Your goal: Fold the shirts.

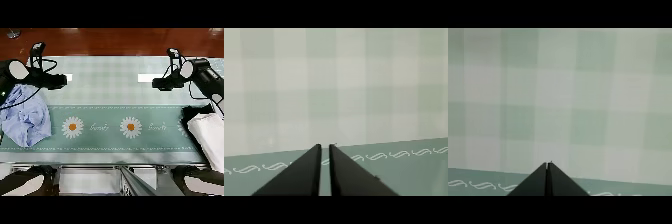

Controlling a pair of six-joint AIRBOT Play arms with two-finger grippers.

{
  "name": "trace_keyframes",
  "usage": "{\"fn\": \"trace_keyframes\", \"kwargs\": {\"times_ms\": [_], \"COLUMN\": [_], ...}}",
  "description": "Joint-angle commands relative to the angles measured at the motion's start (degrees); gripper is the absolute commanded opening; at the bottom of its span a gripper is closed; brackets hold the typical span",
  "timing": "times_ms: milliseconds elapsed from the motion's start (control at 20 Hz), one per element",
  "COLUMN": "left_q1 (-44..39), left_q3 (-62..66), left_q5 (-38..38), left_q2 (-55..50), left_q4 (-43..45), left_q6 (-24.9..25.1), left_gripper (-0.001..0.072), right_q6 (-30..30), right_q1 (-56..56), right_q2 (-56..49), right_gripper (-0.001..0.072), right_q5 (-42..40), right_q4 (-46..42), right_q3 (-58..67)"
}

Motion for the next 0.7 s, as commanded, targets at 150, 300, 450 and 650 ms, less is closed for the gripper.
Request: {"fn": "trace_keyframes", "kwargs": {"times_ms": [150,300,450,650], "left_q1": [1.0,5.3,15.0,27.1], "left_q3": [1.7,2.7,1.0,-7.9], "left_q5": [-4.2,-9.0,-9.5,-5.3], "left_q2": [0.0,0.8,0.9,0.8], "left_q4": [11.2,24.0,27.2,24.6], "left_q6": [-0.1,-4.0,-9.3,-12.1], "left_gripper": [0.0704,0.0704,0.0704,0.0702], "right_q6": [0.2,1.5,0.4,0.2], "right_q1": [0.1,0.1,0.1,0.1], "right_q2": [0.0,-0.1,-0.1,-0.1], "right_gripper": [0.0192,0.0639,0.0635,0.0635], "right_q5": [5.1,9.7,15.1,15.3], "right_q4": [-0.2,-2.2,-4.2,-4.0], "right_q3": [0.0,0.0,0.0,0.0]}}
